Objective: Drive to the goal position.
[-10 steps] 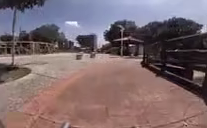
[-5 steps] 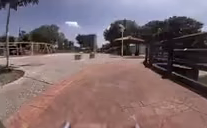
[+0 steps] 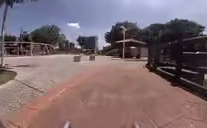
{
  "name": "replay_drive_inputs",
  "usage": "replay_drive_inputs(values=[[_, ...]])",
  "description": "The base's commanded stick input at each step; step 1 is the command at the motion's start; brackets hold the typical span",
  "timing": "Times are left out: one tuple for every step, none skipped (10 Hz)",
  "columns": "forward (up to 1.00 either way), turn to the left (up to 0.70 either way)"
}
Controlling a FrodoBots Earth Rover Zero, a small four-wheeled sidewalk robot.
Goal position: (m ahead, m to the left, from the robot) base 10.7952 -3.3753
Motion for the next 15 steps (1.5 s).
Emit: replay_drive_inputs(values=[[0.70, 0.00], [0.70, 0.00], [0.70, 0.00], [0.70, 0.00], [0.70, -0.19], [0.70, -0.35], [0.70, -0.35], [0.70, -0.35], [0.70, -0.35], [0.70, -0.35], [0.70, -0.35], [0.70, -0.35], [0.70, -0.26], [0.70, 0.00], [0.70, 0.00]])
